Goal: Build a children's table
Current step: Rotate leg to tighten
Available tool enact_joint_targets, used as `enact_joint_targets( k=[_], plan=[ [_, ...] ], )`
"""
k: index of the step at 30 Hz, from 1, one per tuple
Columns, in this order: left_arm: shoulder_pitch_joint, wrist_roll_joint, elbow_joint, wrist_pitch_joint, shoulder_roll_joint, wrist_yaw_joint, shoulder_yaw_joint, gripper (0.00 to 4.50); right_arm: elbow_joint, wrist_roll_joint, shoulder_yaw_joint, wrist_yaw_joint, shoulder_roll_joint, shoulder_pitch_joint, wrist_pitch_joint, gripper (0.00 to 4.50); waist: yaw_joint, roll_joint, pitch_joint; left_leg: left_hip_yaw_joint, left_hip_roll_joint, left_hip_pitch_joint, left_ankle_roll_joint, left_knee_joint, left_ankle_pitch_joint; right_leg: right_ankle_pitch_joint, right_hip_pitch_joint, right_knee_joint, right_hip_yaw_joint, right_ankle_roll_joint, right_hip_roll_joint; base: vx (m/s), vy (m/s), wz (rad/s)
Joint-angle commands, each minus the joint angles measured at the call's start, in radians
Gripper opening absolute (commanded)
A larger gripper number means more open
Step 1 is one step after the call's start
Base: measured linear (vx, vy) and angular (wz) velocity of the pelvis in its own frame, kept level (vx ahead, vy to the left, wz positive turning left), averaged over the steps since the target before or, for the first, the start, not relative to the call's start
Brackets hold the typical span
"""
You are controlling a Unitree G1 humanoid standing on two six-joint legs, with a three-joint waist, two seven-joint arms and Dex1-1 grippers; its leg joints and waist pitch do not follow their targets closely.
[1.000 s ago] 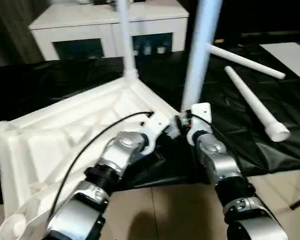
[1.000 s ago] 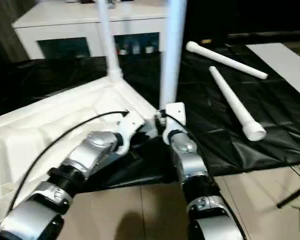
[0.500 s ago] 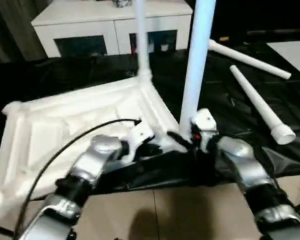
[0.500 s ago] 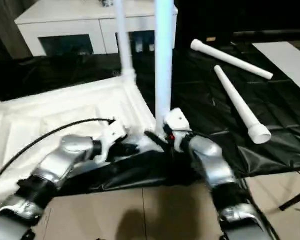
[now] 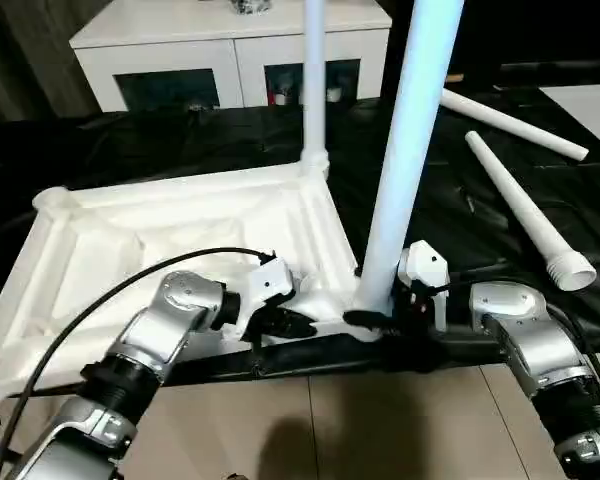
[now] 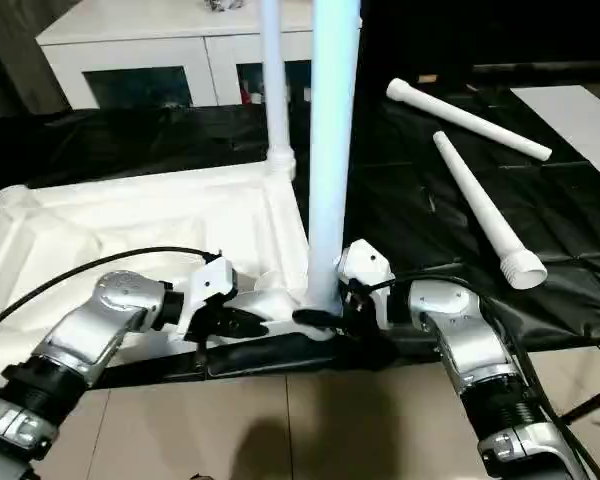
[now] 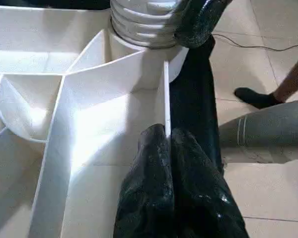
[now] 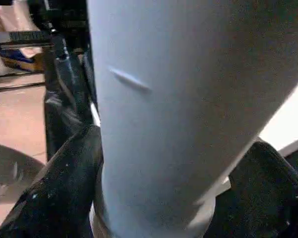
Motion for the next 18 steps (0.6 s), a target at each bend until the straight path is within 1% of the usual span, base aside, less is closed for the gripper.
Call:
enact_joint_targets(
  k=[1, 3, 4, 5, 6, 8, 9, 10, 11, 12, 18],
  plan=[
    [-0.001, -0.018, -0.035, 0.001, 0.008, -0.040, -0.011, 0.00, -0.013, -0.008, 0.007, 0.008, -0.020, 0.001, 0.009, 3.52, -0.003, -0.018, -0.064, -0.014, 0.037, 0.022, 0.108, -0.063, -0.134, 0.001, 0.041, -0.056, 0.027, -0.282, -0.042, 0.000, 0.000, 0.00],
    [-0.003, -0.017, -0.032, 0.001, 0.006, -0.035, -0.009, 0.00, -0.001, -0.014, 0.006, 0.003, -0.017, -0.007, 0.009, 3.39, -0.002, -0.017, -0.065, -0.014, 0.036, 0.022, 0.112, -0.061, -0.128, 0.011, 0.040, -0.055, 0.027, -0.283, -0.042, 0.000, 0.000, 0.00],
    [-0.004, -0.018, -0.032, 0.002, 0.006, -0.034, -0.009, 0.00, 0.001, -0.013, 0.006, 0.005, -0.017, -0.009, 0.012, 3.29, -0.003, -0.018, -0.064, -0.013, 0.036, 0.021, 0.114, -0.061, -0.128, 0.013, 0.041, -0.055, 0.026, -0.284, -0.042, 0.000, 0.000, 0.00],
    [-0.004, -0.018, -0.032, 0.002, 0.006, -0.034, -0.009, 0.00, 0.001, -0.013, 0.006, 0.005, -0.017, -0.009, 0.012, 3.29, -0.002, -0.018, -0.064, -0.013, 0.036, 0.021, 0.114, -0.061, -0.130, 0.010, 0.041, -0.056, 0.026, -0.284, -0.042, 0.000, 0.000, 0.00],
    [-0.004, -0.018, -0.033, 0.002, 0.007, -0.034, -0.010, 0.00, 0.002, -0.013, 0.007, 0.006, -0.019, -0.011, 0.012, 3.15, -0.002, -0.019, -0.064, -0.013, 0.036, 0.021, 0.114, -0.061, -0.132, 0.005, 0.041, -0.056, 0.027, -0.283, -0.042, 0.000, 0.000, 0.00],
    [-0.003, -0.018, -0.034, 0.002, 0.009, -0.037, -0.011, 0.00, 0.006, -0.018, 0.012, 0.014, -0.025, -0.011, 0.008, 2.96, -0.002, -0.018, -0.064, -0.013, 0.036, 0.021, 0.113, -0.061, -0.131, 0.001, 0.041, -0.056, 0.027, -0.283, -0.042, 0.000, 0.000, 0.00],
    [-0.003, -0.017, -0.034, 0.003, 0.009, -0.039, -0.011, 0.00, 0.008, -0.022, 0.014, 0.018, -0.027, -0.011, 0.006, 2.96, -0.002, -0.018, -0.064, -0.014, 0.036, 0.021, 0.113, -0.061, -0.130, 0.001, 0.042, -0.056, 0.026, -0.282, -0.042, 0.000, 0.000, 0.00],
    [-0.003, -0.017, -0.034, 0.003, 0.009, -0.039, -0.011, 0.00, 0.008, -0.022, 0.014, 0.018, -0.027, -0.011, 0.006, 2.78, -0.002, -0.019, -0.064, -0.014, 0.036, 0.021, 0.112, -0.060, -0.129, 0.001, 0.041, -0.056, 0.026, -0.282, -0.042, 0.000, 0.000, 0.00],
    [-0.002, -0.017, -0.033, 0.003, 0.010, -0.040, -0.012, 0.00, 0.009, -0.023, 0.015, 0.021, -0.028, -0.011, 0.006, 2.75, -0.002, -0.017, -0.064, -0.014, 0.036, 0.023, 0.112, -0.060, -0.133, -0.002, 0.041, -0.056, 0.026, -0.282, -0.042, 0.000, 0.000, 0.00],
    [-0.002, -0.016, -0.031, 0.003, 0.010, -0.040, -0.012, 0.00, 0.010, -0.027, 0.016, 0.022, -0.030, -0.009, 0.005, 2.75, -0.002, -0.018, -0.065, -0.013, 0.036, 0.022, 0.112, -0.059, -0.129, 0.005, 0.041, -0.055, 0.027, -0.283, -0.041, 0.000, 0.000, 0.00],
    [0.004, -0.013, -0.029, 0.011, 0.006, -0.033, -0.011, 0.00, 0.014, -0.038, 0.015, -0.006, -0.020, 0.003, 0.023, 2.69, -0.001, -0.018, -0.066, -0.014, 0.035, 0.021, 0.120, -0.057, -0.113, 0.025, 0.042, -0.052, 0.026, -0.287, -0.041, 0.000, 0.000, 0.00]
  ],
)
